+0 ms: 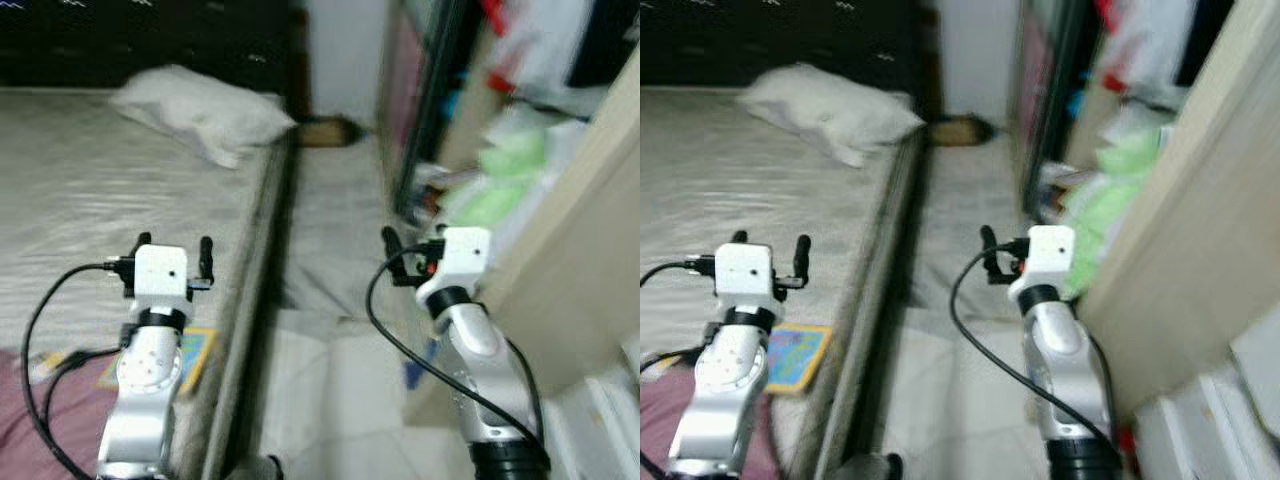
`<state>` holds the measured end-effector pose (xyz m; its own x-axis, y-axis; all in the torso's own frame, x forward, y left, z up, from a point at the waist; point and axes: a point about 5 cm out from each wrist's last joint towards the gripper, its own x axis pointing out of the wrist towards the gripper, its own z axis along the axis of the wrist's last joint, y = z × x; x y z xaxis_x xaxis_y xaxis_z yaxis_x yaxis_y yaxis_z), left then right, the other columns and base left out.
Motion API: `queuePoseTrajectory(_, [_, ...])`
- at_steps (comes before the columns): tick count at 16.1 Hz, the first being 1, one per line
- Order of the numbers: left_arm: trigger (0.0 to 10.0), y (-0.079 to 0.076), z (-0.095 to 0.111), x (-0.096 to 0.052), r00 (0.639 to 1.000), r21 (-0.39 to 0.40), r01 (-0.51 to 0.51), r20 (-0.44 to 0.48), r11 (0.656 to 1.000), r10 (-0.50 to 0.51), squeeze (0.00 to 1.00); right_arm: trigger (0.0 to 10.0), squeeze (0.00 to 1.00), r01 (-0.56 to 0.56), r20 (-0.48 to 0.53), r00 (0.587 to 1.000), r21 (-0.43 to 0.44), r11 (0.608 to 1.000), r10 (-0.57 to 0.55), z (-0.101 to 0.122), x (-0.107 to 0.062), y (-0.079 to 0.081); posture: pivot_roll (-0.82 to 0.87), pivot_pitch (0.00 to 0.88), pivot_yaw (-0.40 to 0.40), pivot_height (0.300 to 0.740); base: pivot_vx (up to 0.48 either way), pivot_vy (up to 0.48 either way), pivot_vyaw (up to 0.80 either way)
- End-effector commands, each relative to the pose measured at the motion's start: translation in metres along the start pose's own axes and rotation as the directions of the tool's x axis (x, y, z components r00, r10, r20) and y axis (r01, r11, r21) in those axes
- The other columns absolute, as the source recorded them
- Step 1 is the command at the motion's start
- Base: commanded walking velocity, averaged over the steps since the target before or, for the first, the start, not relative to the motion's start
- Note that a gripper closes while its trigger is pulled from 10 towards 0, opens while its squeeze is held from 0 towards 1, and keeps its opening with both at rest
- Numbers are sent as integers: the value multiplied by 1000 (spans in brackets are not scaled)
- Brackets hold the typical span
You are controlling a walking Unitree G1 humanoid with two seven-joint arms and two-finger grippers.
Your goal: Clean up the room
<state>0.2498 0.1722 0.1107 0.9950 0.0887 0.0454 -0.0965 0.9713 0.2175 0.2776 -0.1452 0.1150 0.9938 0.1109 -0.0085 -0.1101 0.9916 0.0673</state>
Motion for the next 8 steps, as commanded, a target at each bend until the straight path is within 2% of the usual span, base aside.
queuePoseTrajectory(1, [10000, 0, 1, 1, 1000, 7, 1, 7, 1000, -1, 0, 10000, 0, 12, 8, 1000, -3, 1000, -12, 1, 0, -3, 15, 0, -15, 740, 0, 0, 800])
queuePoseTrajectory(5, [10000, -2, 2, 2, 1000, 8, -3, 15, 1000, 3, 0, 10000, 0, 2, 7, 1000, -4, 1000, -2, 1, 0, -1, 12, 0, -19, 740, 0, 0, 800])
queuePoseTrajectory(8, [10000, -6, 2, 3, 999, 0, 34, 7, 999, -34, 0, 10000, 0, 2, 11, 1000, -9, 1000, -2, 2, 3, -4, 14, 0, -22, 740, 0, 0, 800])
